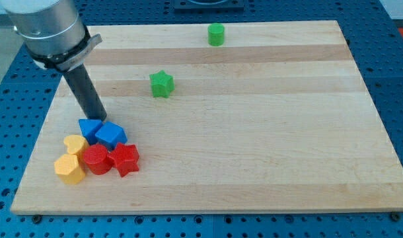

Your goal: Push the green star parallel to the blue cube

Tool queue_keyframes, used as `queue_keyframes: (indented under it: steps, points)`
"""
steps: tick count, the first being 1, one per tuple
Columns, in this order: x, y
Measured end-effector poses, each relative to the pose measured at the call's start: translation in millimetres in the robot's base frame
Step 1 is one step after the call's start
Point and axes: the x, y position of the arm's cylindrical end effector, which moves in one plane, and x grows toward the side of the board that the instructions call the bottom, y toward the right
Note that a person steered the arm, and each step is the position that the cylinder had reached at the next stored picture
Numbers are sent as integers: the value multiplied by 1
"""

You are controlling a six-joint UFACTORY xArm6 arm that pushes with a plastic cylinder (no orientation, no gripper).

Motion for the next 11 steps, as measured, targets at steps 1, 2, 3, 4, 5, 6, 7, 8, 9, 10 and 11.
queue_keyframes:
  steps: [1,2,3,4,5,6,7,8,9,10,11]
  points:
    - [-37,0]
    - [-80,16]
    - [-109,54]
    - [-112,88]
    - [-99,103]
    - [-79,104]
    - [-54,104]
    - [-33,104]
    - [-8,105]
    - [15,106]
    - [39,109]
